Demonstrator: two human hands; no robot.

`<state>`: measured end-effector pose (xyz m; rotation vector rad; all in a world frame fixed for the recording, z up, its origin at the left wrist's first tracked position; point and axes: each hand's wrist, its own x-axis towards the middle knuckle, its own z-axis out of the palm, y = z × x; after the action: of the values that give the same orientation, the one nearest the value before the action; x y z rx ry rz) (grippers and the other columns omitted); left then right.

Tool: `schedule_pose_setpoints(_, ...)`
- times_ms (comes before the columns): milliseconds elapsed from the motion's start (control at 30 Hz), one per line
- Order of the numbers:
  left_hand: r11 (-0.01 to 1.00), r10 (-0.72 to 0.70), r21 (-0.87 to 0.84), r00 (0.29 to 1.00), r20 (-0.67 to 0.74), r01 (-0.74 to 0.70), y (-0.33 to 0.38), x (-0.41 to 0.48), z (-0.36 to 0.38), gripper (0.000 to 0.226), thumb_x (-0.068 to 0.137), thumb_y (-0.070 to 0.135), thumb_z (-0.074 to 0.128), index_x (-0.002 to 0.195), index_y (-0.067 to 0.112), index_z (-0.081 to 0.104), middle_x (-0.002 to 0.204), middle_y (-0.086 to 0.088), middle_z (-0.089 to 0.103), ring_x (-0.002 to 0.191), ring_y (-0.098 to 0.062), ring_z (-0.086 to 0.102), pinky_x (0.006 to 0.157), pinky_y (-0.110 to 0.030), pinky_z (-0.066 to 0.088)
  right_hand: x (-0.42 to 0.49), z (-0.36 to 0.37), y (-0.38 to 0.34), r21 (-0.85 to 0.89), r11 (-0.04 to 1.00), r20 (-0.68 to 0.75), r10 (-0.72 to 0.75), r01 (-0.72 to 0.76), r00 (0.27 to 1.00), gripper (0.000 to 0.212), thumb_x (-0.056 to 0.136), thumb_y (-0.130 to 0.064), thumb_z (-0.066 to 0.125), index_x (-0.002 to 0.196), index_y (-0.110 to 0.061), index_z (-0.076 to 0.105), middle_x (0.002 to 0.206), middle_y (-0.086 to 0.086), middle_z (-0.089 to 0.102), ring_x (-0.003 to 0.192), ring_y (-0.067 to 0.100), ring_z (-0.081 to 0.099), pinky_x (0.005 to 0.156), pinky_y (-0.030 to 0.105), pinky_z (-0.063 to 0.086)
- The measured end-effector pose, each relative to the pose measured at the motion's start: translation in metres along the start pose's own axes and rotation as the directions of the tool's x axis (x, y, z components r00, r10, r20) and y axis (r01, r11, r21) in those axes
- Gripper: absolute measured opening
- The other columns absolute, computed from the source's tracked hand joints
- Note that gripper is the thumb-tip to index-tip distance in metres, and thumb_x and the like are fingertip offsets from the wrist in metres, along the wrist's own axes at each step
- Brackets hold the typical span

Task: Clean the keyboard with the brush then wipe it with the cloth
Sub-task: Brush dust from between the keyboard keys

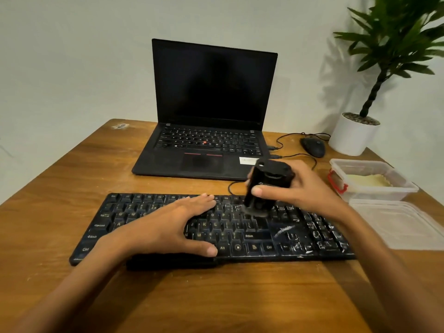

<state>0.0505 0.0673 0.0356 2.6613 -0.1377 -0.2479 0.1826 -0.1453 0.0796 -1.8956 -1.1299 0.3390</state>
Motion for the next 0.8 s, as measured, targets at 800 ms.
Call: schedule_pose_setpoints(800, 0.998, 0.055, -0.005, 0.998, 0.022, -0.055, -0.005, 0.001, 0.000, 0.096, 0.068, 0.068, 0.056, 0.143, 0.041, 0.001, 0.136, 0.036, -0.013, 0.120, 0.022, -0.014, 0.087, 0.006, -0.010, 0.012, -0.013, 0.002, -0.043, 0.999, 0.033, 0.030, -0.028, 0.999, 0.027, 0.073, -0.031, 0.075, 0.092, -0.015, 0.065, 0.082, 0.001, 0.068, 0.071, 0.000, 0.063, 0.061, 0.012, 0.047)
